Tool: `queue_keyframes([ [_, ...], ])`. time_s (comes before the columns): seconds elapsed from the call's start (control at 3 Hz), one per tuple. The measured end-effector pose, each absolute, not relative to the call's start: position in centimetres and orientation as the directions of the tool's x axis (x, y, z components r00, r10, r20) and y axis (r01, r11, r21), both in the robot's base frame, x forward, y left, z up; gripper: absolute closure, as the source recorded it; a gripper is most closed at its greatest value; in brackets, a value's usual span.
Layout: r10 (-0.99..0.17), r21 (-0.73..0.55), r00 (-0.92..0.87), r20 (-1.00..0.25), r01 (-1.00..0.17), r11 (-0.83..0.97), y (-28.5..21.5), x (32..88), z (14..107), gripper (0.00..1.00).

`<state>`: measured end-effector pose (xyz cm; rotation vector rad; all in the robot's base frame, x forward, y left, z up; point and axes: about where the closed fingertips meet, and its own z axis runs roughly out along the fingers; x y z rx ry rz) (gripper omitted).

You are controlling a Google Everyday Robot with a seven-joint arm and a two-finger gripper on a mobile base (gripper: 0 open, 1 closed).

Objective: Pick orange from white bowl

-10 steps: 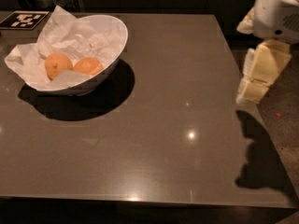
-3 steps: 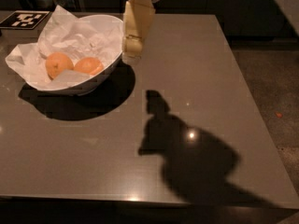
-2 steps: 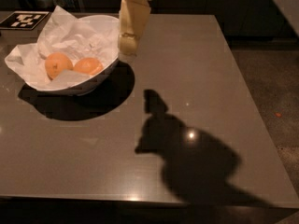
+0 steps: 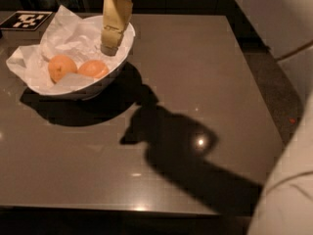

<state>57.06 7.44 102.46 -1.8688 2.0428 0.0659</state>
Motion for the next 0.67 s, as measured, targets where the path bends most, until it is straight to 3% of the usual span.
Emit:
queue_keyframes([
  [0.67, -0.926, -0.206, -0.098, -0.365, -0.961, 0.183, 8.61, 58.5, 102.3, 0.0],
])
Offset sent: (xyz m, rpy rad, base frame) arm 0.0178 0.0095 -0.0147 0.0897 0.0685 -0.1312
